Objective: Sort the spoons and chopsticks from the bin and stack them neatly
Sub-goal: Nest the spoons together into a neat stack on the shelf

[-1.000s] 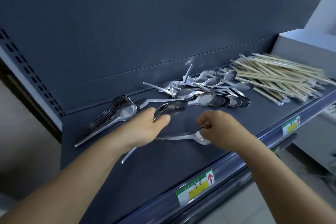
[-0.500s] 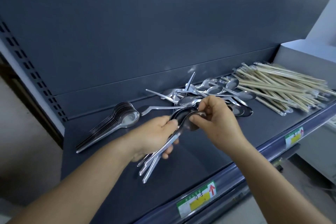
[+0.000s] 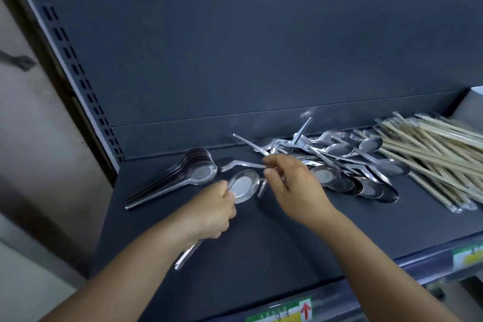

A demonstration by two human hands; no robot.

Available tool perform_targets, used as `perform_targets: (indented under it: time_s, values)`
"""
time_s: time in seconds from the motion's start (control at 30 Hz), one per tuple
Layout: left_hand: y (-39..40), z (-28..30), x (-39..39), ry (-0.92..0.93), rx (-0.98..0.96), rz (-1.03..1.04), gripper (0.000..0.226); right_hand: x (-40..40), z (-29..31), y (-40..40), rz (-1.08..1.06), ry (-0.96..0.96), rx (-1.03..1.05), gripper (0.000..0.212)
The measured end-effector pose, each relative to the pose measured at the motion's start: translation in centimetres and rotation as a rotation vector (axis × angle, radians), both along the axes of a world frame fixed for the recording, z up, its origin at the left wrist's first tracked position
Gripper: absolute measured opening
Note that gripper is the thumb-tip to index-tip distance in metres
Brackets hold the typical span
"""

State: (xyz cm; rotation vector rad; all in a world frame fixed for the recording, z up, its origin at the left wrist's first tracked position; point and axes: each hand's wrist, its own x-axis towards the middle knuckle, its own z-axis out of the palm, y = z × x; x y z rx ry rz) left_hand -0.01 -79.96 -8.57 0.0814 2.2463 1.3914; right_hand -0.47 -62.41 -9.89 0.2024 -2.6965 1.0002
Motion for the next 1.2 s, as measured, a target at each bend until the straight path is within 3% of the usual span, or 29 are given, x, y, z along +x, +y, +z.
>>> perform_targets:
  time_s: [0.2,0.37,0.47,0.6,0.77,0.93,1.1,1.2]
  values:
    - [-1.4,-0.5,-0.3,-0.001,0.002,0.121,0.020,-3.2,-0.6,-1.0,0.130,-0.056,0.366,0.046]
    - [-1.5,-0.9,-0.5,-0.012,0.026,0.145,0.017,-3.2,-0.8,-0.4,0.016,-0.072,0.580,0.021]
    - [-0.9,-1.0,-0.7,-0.001,0.045,0.149,0.018,-2.6,-1.0,0.2,-0.046,-0.030,0.641,0.018]
    - [0.5,-1.1,-1.0,0.048,0.087,0.171,0.019,-2.4,-0.4,1.3,-0.135,0.004,0.544,0.013]
    - [2.0,-0.8,-1.7,0.104,0.156,0.278,0.018,-1.8,1.1,2.7,-0.210,-0.026,0.171,0.009]
    - [4.1,-0.4,-2.4,0.093,0.232,0.346,0.024,-0.6,1.2,2.5,-0.180,-0.216,-0.202,0.008]
    - [6.4,0.4,-2.4,0.026,0.403,0.294,0.024,0.2,0.7,2.0,-0.158,-0.314,-0.249,0.005]
    - [7.2,0.6,-2.2,0.022,0.484,0.266,0.020,0.5,0.9,2.1,-0.164,-0.258,-0.197,0.008]
